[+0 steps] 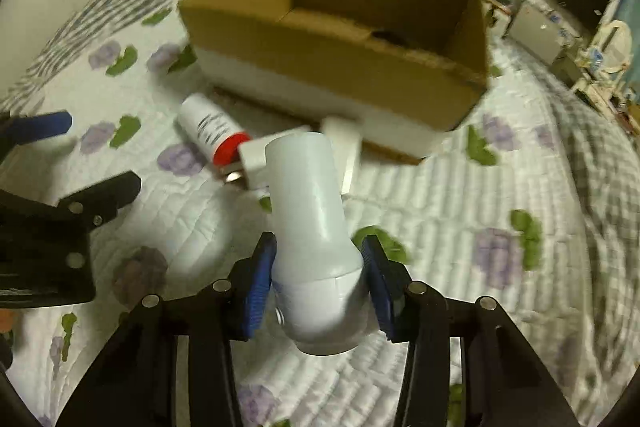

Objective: Organize rigid objects
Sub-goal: 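Grasp the white bottle-shaped device with the right gripper, then grasp the white charger plug with the left gripper while the right gripper holds the device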

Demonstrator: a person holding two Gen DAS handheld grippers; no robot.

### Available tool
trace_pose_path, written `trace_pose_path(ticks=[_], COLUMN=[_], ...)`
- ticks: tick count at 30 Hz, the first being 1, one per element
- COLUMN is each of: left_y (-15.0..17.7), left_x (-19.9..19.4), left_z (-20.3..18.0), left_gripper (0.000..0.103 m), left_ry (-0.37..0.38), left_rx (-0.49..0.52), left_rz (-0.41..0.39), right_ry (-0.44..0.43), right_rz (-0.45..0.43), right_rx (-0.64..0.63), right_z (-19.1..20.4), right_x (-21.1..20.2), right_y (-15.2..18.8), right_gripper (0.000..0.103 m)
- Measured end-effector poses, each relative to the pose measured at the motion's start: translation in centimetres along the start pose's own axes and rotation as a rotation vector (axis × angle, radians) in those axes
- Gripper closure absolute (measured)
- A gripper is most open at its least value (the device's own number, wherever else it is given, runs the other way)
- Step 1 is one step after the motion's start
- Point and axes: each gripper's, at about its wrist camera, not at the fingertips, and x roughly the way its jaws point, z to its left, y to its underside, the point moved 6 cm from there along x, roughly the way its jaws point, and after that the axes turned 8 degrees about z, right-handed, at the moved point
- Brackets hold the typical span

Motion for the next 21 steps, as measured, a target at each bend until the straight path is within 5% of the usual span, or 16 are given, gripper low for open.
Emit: trace_pose_path(ticks=[14,19,21], left_y=[-3.6,-4.2,-4.5], left_x=[0.1,1.7,2.4], left_z=[-8.3,-11.0,-12.0], left_gripper=[0.001,0.022,0.022], left_ry=[0.075,0.091,0.104], left_rx=[0.024,0.024,0.022], left_rz=[-0.047,-0.01,-0.002], right_ry=[0.093,0.061,0.037], right_rz=[0.024,0.017,0.01], right_rx=[0.149,0.159,0.166], right_z=[-10.7,-12.1,-12.5], right_x=[-1.1,0.0,0.4], right_y=[-2.1,-2.9,-3.1], right_gripper=[0.059,0.059,0.059])
